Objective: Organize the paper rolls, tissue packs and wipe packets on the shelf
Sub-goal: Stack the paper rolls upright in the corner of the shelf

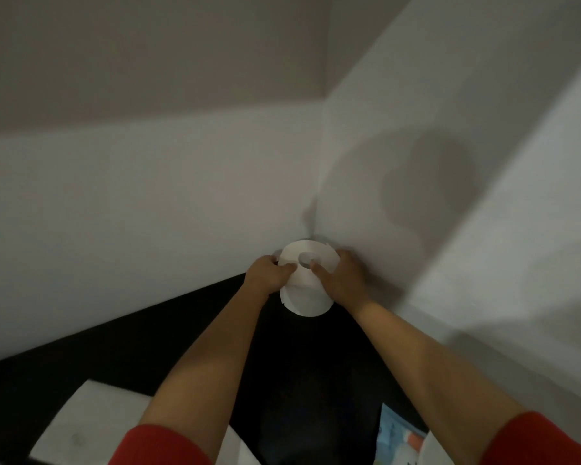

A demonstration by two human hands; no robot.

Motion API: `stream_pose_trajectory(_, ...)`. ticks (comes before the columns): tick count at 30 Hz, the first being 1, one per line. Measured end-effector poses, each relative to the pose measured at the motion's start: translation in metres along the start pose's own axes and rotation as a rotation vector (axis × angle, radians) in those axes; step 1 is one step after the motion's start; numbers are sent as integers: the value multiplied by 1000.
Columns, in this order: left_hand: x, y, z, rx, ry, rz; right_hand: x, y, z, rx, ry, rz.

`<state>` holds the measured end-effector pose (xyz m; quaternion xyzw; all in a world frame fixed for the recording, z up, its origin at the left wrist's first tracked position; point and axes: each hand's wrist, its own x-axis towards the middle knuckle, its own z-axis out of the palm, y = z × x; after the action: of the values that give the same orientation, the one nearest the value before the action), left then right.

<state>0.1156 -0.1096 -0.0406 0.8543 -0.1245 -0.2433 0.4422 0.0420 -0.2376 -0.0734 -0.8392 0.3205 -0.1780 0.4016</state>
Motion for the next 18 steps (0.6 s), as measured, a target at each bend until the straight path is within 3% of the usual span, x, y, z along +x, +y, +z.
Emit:
stream_pose_trajectory(5,-10,0,-15,66,39,23,-14,-14,-6,-129,42,-48)
stream_pose_trajectory(18,-94,-11,-71,148,106,60,-71,-64,-22,-90,47,-169)
